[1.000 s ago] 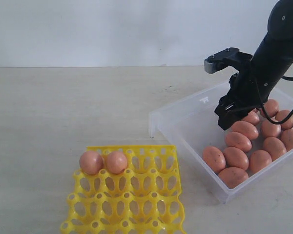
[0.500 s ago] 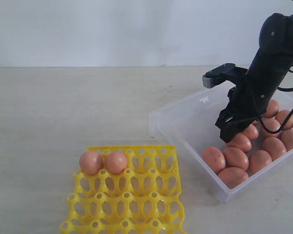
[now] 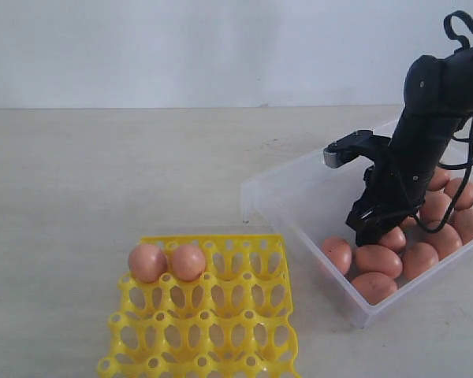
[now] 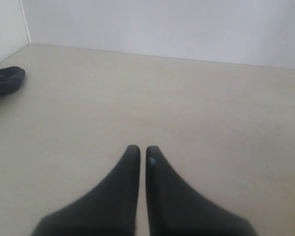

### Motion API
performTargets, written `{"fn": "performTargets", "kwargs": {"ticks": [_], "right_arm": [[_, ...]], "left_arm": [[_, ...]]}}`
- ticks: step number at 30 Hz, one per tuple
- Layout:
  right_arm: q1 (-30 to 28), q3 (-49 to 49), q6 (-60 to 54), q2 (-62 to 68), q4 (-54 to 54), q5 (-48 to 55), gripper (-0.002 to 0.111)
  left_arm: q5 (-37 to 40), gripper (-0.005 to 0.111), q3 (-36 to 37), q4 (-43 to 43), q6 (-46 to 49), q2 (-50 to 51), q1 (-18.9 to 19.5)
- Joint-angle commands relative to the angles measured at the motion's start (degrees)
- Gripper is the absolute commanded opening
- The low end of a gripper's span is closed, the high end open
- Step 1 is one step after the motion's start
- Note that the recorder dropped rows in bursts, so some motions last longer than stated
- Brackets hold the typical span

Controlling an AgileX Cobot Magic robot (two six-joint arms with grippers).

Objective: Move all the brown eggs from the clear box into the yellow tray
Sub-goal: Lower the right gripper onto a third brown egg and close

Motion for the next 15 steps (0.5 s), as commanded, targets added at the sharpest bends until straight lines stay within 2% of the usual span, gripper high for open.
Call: {"fn": "performTargets", "kwargs": {"ticks": [1,4,5,15], "right_arm": [[-0.34,-0.11,0.86,-0.06,0.04,-1.47,0.030],[-0.34,-0.11,0.86,-0.06,0.04,-1.47,0.002],[-0.34,-0.11,1.31,-0.06,0.36,-1.47,0.000],[-0.34,-0.11,6.82,-1.51,4.28,1.94,0.000]], "left_arm": [[-0.19,0.004,0.23,0.00,0.24,-0.17,-0.53],[-0.19,0.004,0.23,0.00,0.24,-0.17,-0.53],[-0.19,0.004,0.23,0.00,0.24,-0.17,-0.53],[-0.19,0.004,0.23,0.00,0.24,-0.17,-0.53]]}}
